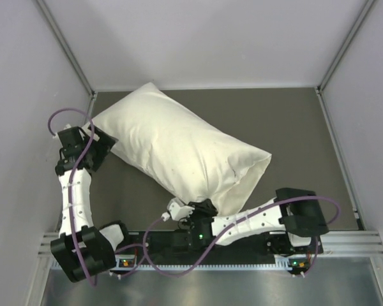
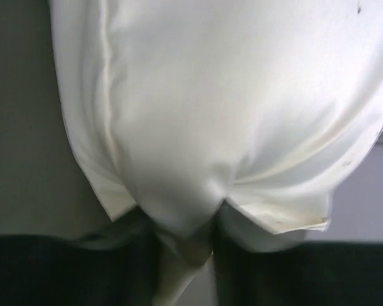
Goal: Put the pillow into the pillowcase
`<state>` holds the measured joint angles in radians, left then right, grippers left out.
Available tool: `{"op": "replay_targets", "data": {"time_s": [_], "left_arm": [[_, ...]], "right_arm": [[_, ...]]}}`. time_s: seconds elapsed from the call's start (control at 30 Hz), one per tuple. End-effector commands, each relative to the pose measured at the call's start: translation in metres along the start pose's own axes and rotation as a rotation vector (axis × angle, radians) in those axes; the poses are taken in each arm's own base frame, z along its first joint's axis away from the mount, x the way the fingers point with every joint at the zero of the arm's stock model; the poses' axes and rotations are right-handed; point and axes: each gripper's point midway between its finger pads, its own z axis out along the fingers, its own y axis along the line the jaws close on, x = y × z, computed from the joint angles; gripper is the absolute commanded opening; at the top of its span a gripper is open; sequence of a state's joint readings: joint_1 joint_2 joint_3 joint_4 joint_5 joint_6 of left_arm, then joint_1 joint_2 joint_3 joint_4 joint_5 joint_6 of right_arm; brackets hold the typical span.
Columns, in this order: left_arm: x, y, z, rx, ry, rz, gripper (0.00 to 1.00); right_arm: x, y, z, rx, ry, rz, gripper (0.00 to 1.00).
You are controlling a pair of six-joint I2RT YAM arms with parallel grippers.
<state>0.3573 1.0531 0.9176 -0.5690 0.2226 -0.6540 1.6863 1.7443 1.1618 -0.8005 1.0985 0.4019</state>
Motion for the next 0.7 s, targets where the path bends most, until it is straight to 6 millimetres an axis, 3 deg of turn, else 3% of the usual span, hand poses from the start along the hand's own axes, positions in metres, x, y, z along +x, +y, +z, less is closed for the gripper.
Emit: {"op": "replay_targets", "data": {"time_s": [0.0, 0.03, 0.1, 0.17, 0.2, 0.3, 0.33, 0.37, 0.4, 0.43, 0.53, 0.67], "left_arm": [[-0.020, -0.024, 0.010, 0.112, -0.056, -0.065, 0.99], [-0.022, -0.024, 0.012, 0.111, -0.060, -0.073, 0.99], [-0.026, -0.022, 0.017, 0.098, -0.073, -0.093, 0.99], [-0.029, -0.025, 0.016, 0.110, -0.088, -0.099, 0.99], [-0.029, -0.025, 0.014, 0.113, -0.094, -0.099, 0.99], [-0.033, -0.033, 0.004, 0.153, -0.124, -0.065, 0.99], [-0.035, -0.032, -0.002, 0.142, -0.144, -0.057, 0.99], [-0.036, -0.029, -0.005, 0.123, -0.157, -0.045, 0.99], [-0.037, -0.025, -0.007, 0.105, -0.167, -0.041, 0.99], [-0.037, -0.022, -0.012, 0.088, -0.179, -0.039, 0.99], [-0.043, -0.013, -0.014, 0.038, -0.223, -0.063, 0.99], [-0.042, -0.008, 0.004, -0.012, -0.168, -0.142, 0.99]], "right_arm": [[-0.005, -0.043, 0.015, 0.213, 0.006, 0.051, 0.14], [-0.005, -0.050, 0.014, 0.226, 0.005, 0.082, 0.00], [-0.012, -0.074, -0.001, 0.217, -0.036, 0.209, 0.00], [-0.018, -0.082, -0.011, 0.151, -0.070, 0.296, 0.00], [-0.022, -0.104, -0.024, 0.117, -0.108, 0.396, 0.00], [-0.020, -0.139, -0.035, 0.010, -0.152, 0.585, 0.00], [-0.016, -0.153, -0.028, 0.000, -0.140, 0.648, 0.00], [-0.017, -0.152, -0.026, -0.098, -0.141, 0.654, 0.00], [-0.017, -0.169, -0.028, -0.113, -0.180, 0.740, 0.00], [-0.005, -0.188, -0.016, -0.071, -0.155, 0.787, 0.00], [0.015, -0.215, -0.008, -0.019, -0.124, 0.809, 0.00], [0.024, -0.223, -0.008, -0.032, -0.124, 0.824, 0.00]]}}
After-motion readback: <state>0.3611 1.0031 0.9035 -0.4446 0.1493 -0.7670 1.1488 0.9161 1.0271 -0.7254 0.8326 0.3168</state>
